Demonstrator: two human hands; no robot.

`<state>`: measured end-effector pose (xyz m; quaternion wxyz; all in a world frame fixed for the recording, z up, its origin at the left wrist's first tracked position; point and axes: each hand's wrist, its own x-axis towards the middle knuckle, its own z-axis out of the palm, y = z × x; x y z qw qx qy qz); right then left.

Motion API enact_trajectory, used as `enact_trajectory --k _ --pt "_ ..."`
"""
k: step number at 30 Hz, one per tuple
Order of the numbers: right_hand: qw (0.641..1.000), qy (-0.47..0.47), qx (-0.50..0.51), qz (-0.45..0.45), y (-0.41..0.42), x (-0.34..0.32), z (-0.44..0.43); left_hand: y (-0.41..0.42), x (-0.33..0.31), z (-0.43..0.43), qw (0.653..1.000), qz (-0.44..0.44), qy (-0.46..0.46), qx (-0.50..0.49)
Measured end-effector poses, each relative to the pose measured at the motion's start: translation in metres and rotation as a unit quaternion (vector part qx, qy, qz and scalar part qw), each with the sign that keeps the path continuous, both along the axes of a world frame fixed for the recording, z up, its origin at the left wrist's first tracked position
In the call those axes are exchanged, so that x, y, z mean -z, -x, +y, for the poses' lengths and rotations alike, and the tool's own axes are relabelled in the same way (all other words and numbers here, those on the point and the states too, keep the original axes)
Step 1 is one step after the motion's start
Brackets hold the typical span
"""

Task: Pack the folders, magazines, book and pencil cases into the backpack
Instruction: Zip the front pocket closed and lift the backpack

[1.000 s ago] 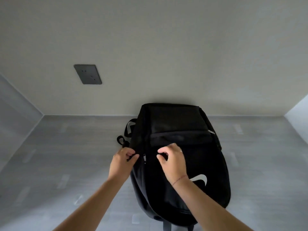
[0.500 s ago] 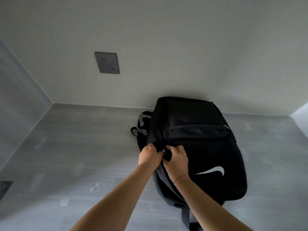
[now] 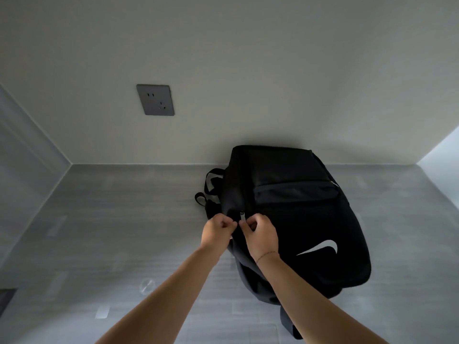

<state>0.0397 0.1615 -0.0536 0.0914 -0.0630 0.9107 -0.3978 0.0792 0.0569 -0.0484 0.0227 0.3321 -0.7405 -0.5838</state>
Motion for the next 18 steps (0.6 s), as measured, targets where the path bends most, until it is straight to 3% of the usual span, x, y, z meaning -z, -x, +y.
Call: enact_trajectory --k 6,10,18 --pt "0.999 0.018 -0.022 -0.035 -0.009 -0.012 0.007 0.004 -0.003 0.004 0.998 -0.025 -0.050 -0.001" --pt "0.998 0.021 -0.022 -0.051 -0.040 -0.016 0.023 0.015 -0.012 0.009 0.998 -0.059 0.001 0.023" --pt "0.999 0.002 -0.037 -0.008 -0.086 -0.013 0.101 0.013 -0.014 0.009 0.996 -0.044 0.074 0.011"
